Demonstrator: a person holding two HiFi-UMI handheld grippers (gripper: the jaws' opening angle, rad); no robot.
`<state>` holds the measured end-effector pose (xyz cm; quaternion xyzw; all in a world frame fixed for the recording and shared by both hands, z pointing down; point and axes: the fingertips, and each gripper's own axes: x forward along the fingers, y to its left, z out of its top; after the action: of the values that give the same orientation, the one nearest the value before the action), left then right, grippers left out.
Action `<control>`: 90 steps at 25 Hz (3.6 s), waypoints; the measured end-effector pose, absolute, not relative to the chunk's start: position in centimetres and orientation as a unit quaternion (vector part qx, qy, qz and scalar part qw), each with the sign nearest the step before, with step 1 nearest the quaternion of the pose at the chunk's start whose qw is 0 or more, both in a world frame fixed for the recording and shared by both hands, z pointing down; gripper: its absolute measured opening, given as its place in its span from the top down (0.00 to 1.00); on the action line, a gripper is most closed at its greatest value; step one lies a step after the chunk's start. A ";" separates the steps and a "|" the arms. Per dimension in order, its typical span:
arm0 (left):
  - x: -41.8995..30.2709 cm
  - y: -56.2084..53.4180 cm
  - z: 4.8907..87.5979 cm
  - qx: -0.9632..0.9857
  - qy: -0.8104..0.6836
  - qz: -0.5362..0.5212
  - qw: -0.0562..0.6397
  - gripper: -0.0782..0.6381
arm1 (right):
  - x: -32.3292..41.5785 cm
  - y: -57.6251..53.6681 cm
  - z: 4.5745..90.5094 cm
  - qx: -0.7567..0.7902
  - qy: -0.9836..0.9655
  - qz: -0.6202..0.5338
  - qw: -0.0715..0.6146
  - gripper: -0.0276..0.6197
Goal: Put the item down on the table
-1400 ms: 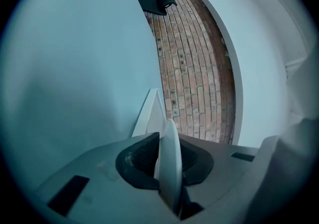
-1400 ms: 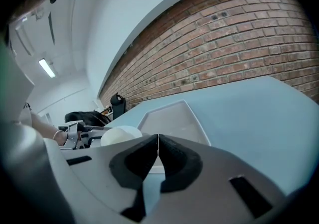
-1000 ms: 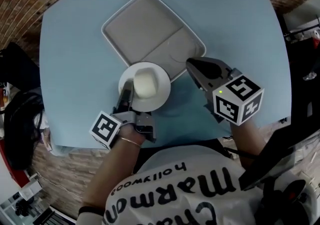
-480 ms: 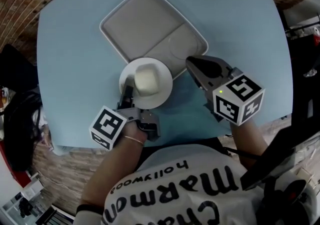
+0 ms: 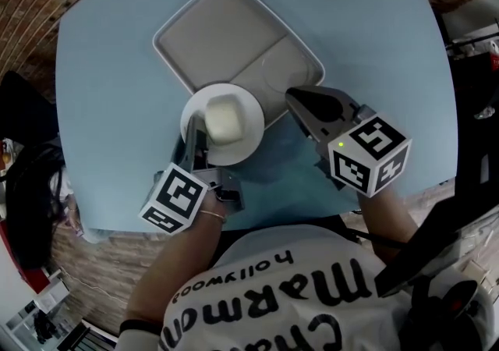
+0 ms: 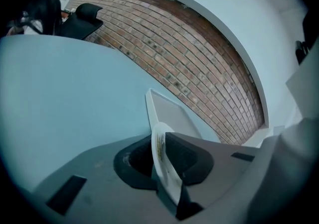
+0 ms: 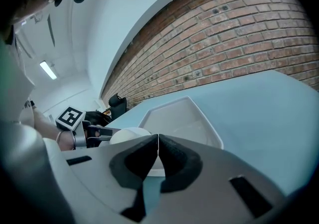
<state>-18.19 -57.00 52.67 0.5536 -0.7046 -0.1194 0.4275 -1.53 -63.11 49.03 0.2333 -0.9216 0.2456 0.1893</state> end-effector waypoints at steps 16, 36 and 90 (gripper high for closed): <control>-18.9 -59.3 51.7 0.620 -0.710 -0.039 0.331 0.81 | -1.6 -63.4 48.9 0.232 -0.921 0.249 0.188 0.94; -16.7 -59.7 53.4 0.663 -0.687 0.063 0.291 0.75 | -1.8 -63.4 48.9 0.226 -0.922 0.254 0.187 0.94; -15.4 -48.3 37.6 0.815 -0.552 0.007 0.174 0.84 | 8.5 -60.2 40.0 0.367 -0.900 0.137 0.191 0.94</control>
<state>-15.41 -48.35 37.60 0.8154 -0.5520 0.0068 0.1743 8.48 -60.20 39.98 0.3668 -0.9001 0.1365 0.1912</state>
